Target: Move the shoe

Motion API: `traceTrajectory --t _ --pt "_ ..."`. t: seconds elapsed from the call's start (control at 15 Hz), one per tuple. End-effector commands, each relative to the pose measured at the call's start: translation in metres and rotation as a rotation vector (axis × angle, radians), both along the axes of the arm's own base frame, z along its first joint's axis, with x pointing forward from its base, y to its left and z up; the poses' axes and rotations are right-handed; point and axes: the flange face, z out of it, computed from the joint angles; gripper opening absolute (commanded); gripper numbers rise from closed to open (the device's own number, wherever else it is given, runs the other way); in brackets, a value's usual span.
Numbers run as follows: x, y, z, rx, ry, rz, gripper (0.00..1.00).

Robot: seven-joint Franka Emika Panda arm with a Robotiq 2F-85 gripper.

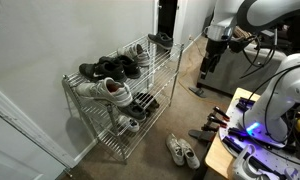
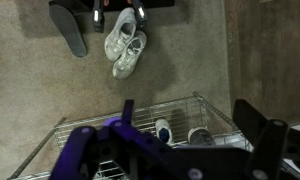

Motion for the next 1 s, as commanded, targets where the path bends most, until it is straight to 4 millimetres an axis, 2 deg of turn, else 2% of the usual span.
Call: traceTrajectory --t 0.0,0.2,0.6,0.67,0.93 --pt "0.011 0.01 0.004 -0.039 -0.013 0.014 1.0" --pt "0.035 0.039 0.015 -0.093 -0.049 0.093 1.0" --pt "0.092 0.116 0.035 -0.19 -0.121 0.287 1.0" --pt "0.103 0.125 0.037 -0.199 -0.131 0.308 1.0" --pt "0.165 0.14 0.052 -0.19 -0.187 0.347 1.0"
